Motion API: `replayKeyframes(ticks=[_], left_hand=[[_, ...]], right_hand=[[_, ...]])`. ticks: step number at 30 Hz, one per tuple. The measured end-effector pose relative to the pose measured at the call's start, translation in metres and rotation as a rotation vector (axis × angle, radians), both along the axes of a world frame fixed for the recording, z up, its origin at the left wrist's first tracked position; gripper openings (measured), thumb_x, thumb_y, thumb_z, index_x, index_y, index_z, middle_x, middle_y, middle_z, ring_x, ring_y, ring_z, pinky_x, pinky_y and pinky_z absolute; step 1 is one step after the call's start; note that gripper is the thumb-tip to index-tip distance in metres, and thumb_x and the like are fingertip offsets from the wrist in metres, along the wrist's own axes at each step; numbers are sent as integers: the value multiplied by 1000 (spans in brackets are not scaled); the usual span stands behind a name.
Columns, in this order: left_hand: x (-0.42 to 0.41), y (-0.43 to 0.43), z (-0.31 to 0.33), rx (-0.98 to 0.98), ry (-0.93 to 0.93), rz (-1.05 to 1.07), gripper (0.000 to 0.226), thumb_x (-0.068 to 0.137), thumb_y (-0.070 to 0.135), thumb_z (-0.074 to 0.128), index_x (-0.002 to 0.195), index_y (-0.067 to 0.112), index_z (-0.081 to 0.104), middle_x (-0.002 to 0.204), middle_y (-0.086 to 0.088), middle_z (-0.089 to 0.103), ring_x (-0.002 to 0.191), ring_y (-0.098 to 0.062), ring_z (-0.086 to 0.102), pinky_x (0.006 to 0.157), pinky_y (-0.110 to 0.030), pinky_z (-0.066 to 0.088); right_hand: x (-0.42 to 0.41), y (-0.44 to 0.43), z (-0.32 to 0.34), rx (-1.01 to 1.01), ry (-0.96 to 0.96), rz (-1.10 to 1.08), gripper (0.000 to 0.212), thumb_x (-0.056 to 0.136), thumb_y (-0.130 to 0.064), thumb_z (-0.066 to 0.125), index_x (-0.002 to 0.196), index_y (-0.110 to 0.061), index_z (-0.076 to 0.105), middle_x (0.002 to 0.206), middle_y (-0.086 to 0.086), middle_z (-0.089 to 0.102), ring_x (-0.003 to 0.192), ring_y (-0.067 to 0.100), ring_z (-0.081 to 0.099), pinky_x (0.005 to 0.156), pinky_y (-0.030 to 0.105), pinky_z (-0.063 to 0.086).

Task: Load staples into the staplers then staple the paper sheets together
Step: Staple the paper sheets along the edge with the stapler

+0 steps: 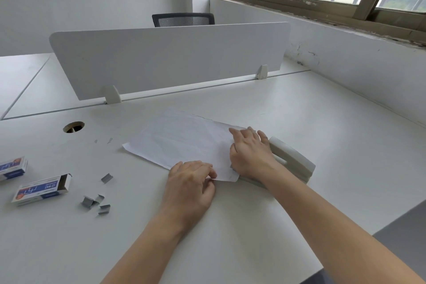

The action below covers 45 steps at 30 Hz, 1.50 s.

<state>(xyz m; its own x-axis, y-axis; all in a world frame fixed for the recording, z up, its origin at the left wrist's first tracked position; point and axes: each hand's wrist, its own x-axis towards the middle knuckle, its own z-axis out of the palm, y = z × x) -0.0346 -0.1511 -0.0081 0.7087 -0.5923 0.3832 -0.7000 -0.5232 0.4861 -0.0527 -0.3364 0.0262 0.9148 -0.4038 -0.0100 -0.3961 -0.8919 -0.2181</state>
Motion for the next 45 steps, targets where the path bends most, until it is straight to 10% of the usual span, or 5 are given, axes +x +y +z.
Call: replayKeyframes(ticks=[20, 27, 36, 45], left_hand=[[3, -2, 2, -23, 0, 16, 14, 69, 20, 60, 79, 27, 67, 89, 13, 72, 89, -10, 65, 83, -27, 42], [2, -1, 2, -30, 10, 33, 13, 70, 21, 59, 79, 27, 66, 89, 13, 71, 91, -10, 64, 86, -26, 40], [3, -2, 3, -24, -30, 100, 13, 66, 19, 58, 75, 25, 64, 76, 12, 68, 79, -15, 65, 74, -27, 40], [10, 4, 4, 3, -44, 252, 17, 66, 9, 66, 74, 22, 60, 65, 11, 59, 67, -20, 58, 68, -28, 34]], right_hand=[[-5, 8, 12, 149, -24, -35, 56, 101, -23, 26, 157, -21, 19, 156, 8, 35, 145, 26, 28, 106, 46, 37], [-40, 1, 39, 618, -529, -126, 34, 105, -38, 37, 127, -23, 59, 117, -2, 68, 115, 15, 58, 91, 29, 43], [-97, 2, -14, 352, -533, -5, 63, 79, -33, 65, 139, -35, 45, 102, -27, 60, 101, 1, 59, 85, 21, 46], [-86, -9, -22, 439, -751, -205, 27, 91, -27, 69, 109, -33, 51, 94, -20, 64, 87, -5, 57, 68, 3, 40]])
